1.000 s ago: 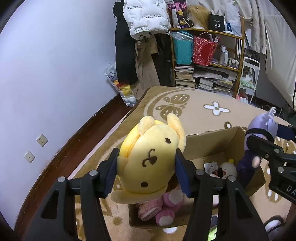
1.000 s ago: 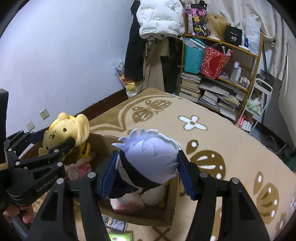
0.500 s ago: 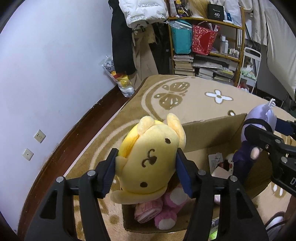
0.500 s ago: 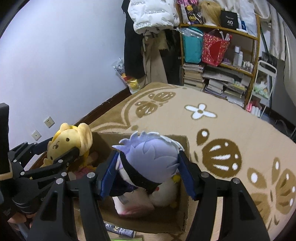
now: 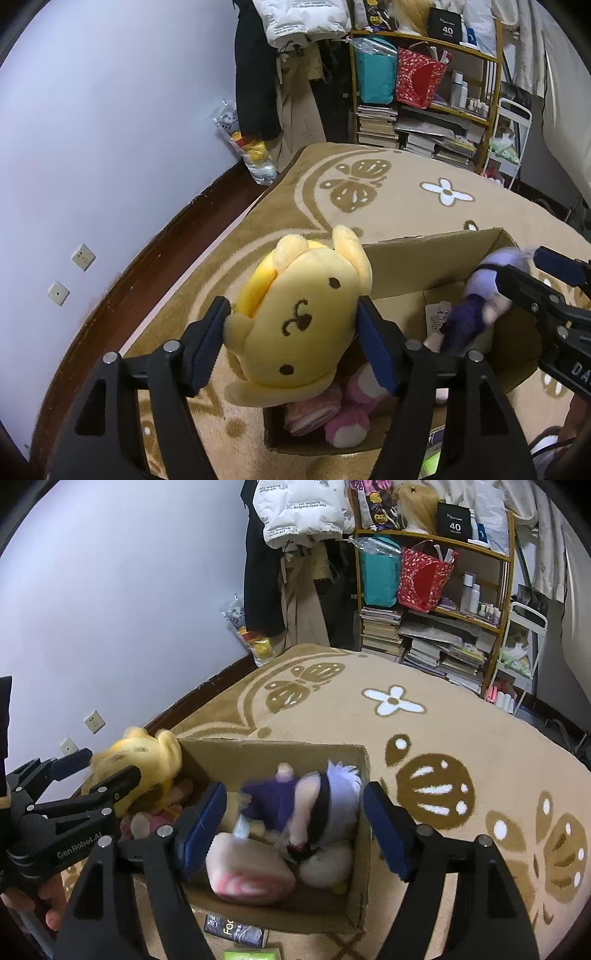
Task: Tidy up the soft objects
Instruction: 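Open both tools to drop the bear and doll into the box, then move both tools down toward the black and green tissue packs, then grasp the black Face tissue pack with the left tool while the right tool grasps the green pack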
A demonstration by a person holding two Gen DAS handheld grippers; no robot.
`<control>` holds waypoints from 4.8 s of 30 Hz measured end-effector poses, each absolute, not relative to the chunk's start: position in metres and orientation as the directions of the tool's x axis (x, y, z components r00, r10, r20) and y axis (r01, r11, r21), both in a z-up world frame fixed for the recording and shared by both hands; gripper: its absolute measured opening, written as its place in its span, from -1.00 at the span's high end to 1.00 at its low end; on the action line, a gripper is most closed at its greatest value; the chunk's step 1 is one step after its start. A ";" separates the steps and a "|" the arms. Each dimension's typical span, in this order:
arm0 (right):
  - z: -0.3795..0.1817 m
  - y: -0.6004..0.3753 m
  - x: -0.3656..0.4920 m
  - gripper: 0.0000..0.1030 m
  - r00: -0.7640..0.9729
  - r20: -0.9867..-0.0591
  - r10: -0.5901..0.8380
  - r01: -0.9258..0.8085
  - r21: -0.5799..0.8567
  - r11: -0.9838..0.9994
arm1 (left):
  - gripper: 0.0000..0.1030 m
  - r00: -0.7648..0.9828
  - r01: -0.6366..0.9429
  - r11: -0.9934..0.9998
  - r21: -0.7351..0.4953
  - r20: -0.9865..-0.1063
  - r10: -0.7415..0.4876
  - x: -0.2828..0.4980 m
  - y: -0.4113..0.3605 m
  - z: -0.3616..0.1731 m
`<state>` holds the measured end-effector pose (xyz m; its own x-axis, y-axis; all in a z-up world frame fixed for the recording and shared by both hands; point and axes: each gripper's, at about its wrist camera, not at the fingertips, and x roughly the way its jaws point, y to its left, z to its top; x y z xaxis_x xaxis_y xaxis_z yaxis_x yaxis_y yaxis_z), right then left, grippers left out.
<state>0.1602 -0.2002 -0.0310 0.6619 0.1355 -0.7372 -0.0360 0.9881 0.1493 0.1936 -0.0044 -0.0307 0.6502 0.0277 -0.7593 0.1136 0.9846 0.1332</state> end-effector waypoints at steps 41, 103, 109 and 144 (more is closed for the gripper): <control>-0.003 -0.192 0.062 -1.00 0.661 -0.738 0.133 -0.005 0.173 0.985 | -0.99 0.682 0.097 0.988 0.120 -0.731 0.021 0.107 0.009 0.006; -0.155 -0.164 0.067 -0.41 0.229 -0.947 0.224 -0.031 0.223 0.974 | -0.99 0.364 0.226 0.974 -0.009 -0.927 -0.093 0.123 -0.046 -0.117; -0.157 -0.165 0.068 -0.14 0.237 -0.951 0.201 -0.024 0.201 0.979 | -0.99 0.325 0.221 0.974 -0.060 -0.936 -0.132 0.131 -0.048 -0.127; -0.156 -0.182 0.073 -0.13 0.259 -0.951 0.168 -0.011 0.171 0.985 | -0.09 0.268 0.256 0.963 -0.083 -0.951 -0.153 0.120 -0.071 -0.172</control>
<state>0.0730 -0.1817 -0.1563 0.2594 0.1676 -0.9511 -0.0112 0.9853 0.1706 0.1204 -0.0707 -0.1720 0.2678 -0.1528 -0.9513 0.2559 0.9632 -0.0827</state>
